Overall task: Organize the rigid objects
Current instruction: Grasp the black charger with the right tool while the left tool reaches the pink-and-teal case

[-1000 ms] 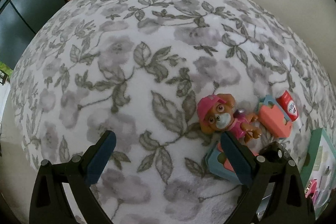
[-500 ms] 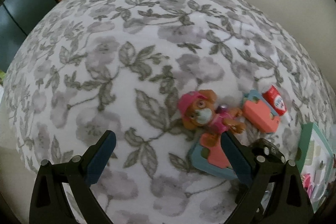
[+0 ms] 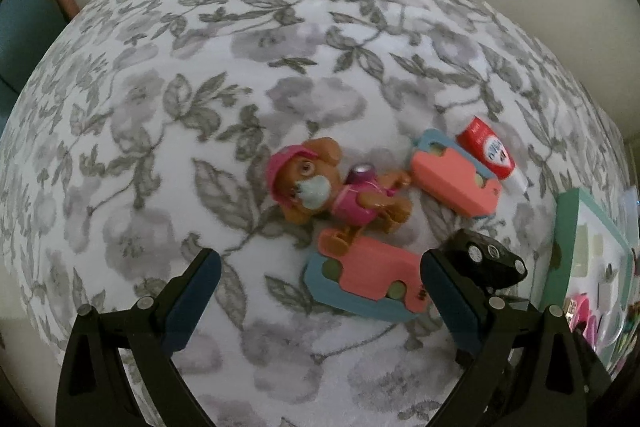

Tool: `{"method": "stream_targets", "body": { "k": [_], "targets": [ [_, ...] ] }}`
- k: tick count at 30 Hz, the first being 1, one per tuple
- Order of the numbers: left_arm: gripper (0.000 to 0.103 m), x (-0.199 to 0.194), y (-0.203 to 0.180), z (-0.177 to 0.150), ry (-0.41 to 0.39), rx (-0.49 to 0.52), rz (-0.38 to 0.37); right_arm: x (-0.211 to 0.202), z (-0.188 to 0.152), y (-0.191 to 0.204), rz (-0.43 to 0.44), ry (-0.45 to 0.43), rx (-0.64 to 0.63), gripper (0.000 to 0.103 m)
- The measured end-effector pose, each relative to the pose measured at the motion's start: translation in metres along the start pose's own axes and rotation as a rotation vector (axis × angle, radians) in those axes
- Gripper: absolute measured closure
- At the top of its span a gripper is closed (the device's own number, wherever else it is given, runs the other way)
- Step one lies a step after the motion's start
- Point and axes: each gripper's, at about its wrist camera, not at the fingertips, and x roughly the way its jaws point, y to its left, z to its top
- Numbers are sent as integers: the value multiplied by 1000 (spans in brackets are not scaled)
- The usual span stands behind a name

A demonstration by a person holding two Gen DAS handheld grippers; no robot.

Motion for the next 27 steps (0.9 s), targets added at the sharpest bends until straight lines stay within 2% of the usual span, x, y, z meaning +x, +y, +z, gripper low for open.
{"method": "stream_targets", "body": {
  "k": [7,12,22,27],
  "targets": [
    [3,3,-17,-4,11,77,7,-2,-2,-6,-4,7,18,54],
    [3,8,-28,-8,23,107,34,-2,-2,-6,-5,10,11,54],
    [3,22,-27,-3,13,86,82,-1,-2,-4,-10,15,-5,54],
    [3,24,-23,-5,9,80,80,-1,-2,-4,-11,16,-8,54]
  ]
}}
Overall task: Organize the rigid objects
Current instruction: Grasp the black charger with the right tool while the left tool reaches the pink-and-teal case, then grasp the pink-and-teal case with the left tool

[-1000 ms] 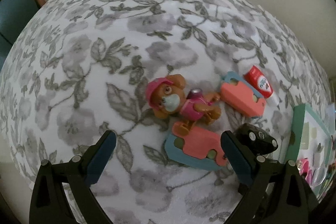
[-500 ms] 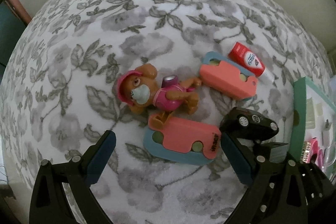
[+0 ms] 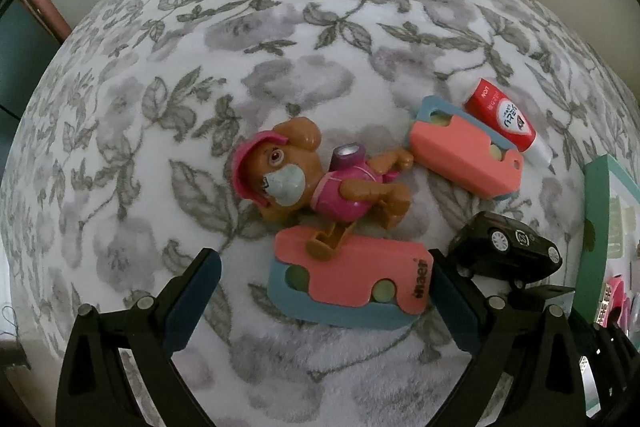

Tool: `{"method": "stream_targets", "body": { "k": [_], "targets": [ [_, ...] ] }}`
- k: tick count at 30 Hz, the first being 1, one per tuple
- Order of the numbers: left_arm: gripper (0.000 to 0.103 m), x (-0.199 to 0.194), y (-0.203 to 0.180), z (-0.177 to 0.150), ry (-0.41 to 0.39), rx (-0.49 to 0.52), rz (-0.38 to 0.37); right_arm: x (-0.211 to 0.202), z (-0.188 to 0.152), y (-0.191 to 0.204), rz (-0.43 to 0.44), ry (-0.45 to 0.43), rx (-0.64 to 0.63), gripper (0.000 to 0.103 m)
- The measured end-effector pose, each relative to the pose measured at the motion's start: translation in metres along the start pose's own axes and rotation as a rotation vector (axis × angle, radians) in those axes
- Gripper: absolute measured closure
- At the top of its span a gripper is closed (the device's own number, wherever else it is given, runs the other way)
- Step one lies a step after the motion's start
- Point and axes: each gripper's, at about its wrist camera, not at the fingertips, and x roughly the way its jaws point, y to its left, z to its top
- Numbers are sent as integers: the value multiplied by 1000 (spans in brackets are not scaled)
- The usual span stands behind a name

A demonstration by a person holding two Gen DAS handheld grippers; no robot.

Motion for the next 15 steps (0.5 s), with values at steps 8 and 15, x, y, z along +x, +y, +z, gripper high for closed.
{"method": "stream_targets", "body": {
  "k": [8,15],
  "targets": [
    [31,-5,0,6,-17,24,-40,0,0,0,-1,1,-4,54],
    [31,-4,-7,9,-11,45,-43,1,-1,1,-1,4,-5,54]
  ]
}}
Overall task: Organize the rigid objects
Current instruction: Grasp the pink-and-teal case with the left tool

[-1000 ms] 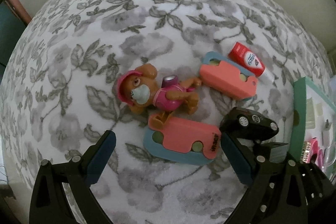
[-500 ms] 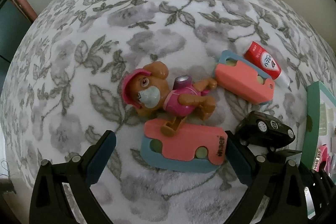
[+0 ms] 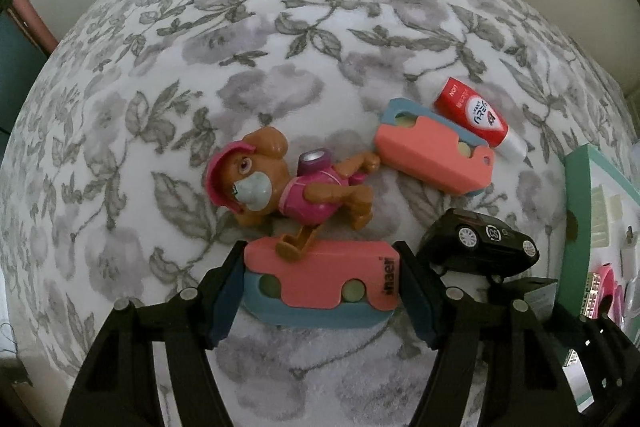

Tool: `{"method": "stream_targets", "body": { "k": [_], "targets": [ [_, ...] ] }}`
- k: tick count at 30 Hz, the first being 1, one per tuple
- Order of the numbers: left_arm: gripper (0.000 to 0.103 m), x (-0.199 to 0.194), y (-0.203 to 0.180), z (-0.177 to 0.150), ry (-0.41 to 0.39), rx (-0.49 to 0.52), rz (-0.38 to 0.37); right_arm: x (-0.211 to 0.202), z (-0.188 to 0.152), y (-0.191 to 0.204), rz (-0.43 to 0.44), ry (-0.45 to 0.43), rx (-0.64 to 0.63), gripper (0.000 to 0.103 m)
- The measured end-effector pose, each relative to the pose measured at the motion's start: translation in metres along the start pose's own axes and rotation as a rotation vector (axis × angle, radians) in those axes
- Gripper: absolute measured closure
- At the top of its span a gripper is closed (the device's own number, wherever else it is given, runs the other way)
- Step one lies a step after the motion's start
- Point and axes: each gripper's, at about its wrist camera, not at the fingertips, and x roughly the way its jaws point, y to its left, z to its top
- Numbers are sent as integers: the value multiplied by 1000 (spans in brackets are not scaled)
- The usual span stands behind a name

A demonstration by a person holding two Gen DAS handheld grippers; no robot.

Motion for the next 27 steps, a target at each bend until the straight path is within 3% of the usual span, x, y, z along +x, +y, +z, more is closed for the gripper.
{"method": "stream_targets", "body": {
  "k": [7,19,27],
  "targets": [
    [31,-4,-1,1,-4,-7,3,0,-1,-1,1,4,0,57],
    [31,-45,4,-7,-54,-11,6,-10,-4,-7,26,4,39,58],
    [31,-71,-1,-6,-126,-24,6,-40,-2,-18,52,-72,73,58]
  ]
}}
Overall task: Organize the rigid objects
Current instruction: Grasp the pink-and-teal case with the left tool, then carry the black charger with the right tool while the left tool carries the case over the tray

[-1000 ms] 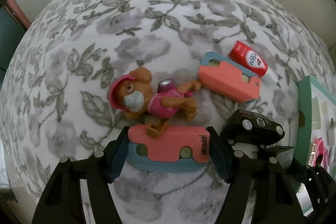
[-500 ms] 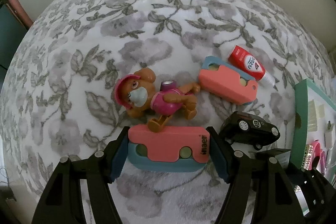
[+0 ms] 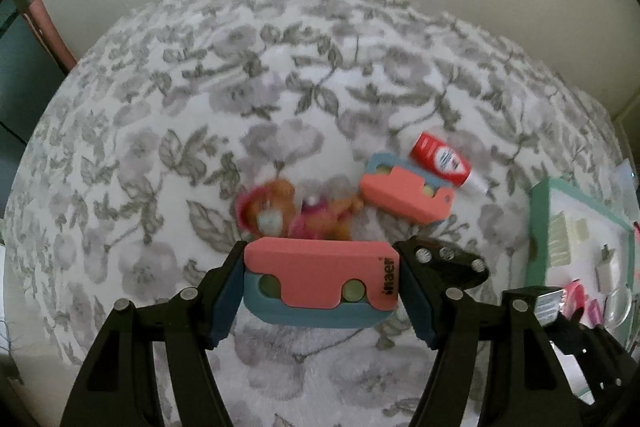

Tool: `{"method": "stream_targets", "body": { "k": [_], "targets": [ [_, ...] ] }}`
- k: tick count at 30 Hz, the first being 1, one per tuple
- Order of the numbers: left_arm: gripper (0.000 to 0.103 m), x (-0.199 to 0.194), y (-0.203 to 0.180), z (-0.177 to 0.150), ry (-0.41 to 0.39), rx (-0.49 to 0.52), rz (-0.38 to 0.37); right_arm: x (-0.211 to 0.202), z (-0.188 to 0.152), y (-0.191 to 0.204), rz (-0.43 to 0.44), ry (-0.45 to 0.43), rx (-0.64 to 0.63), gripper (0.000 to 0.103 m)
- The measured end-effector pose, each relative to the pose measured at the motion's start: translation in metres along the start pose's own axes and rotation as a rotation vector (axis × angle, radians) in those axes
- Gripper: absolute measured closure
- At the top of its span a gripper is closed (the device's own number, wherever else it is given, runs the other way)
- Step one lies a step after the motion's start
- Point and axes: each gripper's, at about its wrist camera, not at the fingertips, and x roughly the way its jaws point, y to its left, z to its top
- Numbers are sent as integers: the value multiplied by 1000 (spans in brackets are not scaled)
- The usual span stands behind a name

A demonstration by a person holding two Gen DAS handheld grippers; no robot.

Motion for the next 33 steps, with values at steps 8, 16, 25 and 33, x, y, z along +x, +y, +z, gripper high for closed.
{"method": "stream_targets", "body": {
  "k": [8,16,25,33],
  "targets": [
    [31,-45,-2,9,-116,-17,7,-49,8,-13,-7,-130,37,58],
    [31,-75,-29,11,-193,24,-16,-80,12,-40,-76,-195,90,58],
    [31,-87,-79,2,-205,105,-80,-104,5,-88,-145,-241,179,58],
    [31,-89,-127,-9,-180,173,-151,-116,-7,-136,-213,-246,262,58]
  ]
}}
